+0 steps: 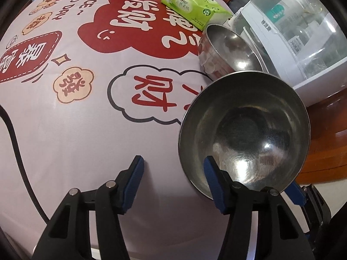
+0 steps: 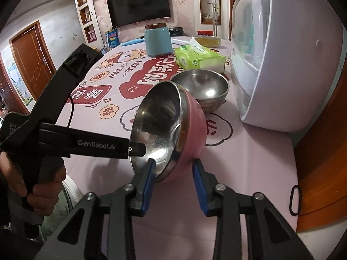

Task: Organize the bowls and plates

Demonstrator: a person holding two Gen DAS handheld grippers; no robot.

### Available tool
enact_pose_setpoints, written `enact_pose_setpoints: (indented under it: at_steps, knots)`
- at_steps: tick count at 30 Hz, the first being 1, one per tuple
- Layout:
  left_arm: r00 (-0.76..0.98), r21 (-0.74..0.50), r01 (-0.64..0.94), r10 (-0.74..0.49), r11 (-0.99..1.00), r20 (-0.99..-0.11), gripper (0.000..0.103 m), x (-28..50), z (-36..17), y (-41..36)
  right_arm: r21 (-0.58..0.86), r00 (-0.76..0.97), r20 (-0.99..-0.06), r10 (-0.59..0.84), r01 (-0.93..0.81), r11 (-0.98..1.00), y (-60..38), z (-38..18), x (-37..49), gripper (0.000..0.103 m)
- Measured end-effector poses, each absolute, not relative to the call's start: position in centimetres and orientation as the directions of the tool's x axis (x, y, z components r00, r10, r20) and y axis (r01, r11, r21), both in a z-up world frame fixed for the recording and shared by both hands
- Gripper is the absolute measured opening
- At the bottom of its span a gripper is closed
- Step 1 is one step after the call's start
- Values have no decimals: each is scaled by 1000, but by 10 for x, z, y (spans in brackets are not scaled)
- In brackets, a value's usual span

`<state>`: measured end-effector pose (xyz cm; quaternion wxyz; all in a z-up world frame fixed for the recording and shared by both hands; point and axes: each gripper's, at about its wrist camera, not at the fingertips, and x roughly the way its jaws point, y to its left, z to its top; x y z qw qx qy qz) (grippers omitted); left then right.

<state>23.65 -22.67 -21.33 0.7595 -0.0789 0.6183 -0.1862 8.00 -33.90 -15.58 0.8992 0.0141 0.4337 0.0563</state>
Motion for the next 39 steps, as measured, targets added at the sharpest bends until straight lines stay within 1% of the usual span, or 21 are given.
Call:
enact_pose_setpoints:
  at_steps: [1,3,5,10,12,13,14,15,19,21,23,26,39]
  knots:
    - [168,-353,186,-383,917,-908,52,237,-213,-228,76,615,-780,113,-86,993,-340,-157,80,31]
    - [172,-351,190,-383,917,-908,45,237,-213,-230,81,611,-783,112,-79,994,-341,-158,82,27]
    - [173,-349,192,-381,917,-908,45,237,-213,-234,90,603,-790,116,-72,993,-344,-160,83,26]
    - [176,-353,196,-386,915,-905,43,236,-213,-237,101,587,-801,117,-61,993,-349,-166,83,25]
    - [169,-356,198,-390,913,-905,34,236,-214,-239,106,586,-801,120,-58,993,-350,-166,82,25]
    - [166,-359,199,-392,912,-905,33,236,-214,-240,110,586,-801,122,-56,992,-351,-167,82,25]
    - [164,-361,200,-395,911,-904,29,235,-214,-241,111,585,-802,122,-55,992,-352,-167,81,24]
    - [159,-365,200,-398,909,-904,27,235,-215,-242,112,585,-802,122,-54,992,-352,-167,82,24]
    - [148,-371,206,-403,906,-903,27,233,-215,-246,116,582,-804,123,-50,992,-354,-168,80,23]
    - [145,-372,210,-405,904,-903,21,230,-215,-248,116,580,-805,124,-52,992,-355,-168,80,23]
    - [140,-374,219,-409,901,-902,18,228,-214,-250,117,579,-805,127,-54,992,-355,-168,80,22]
    - [145,-361,227,-398,905,-906,17,226,-213,-255,119,576,-808,124,-47,992,-356,-168,80,22]
    - [122,-342,227,-376,912,-919,16,202,-200,-260,130,582,-804,125,-33,991,-361,-164,73,21]
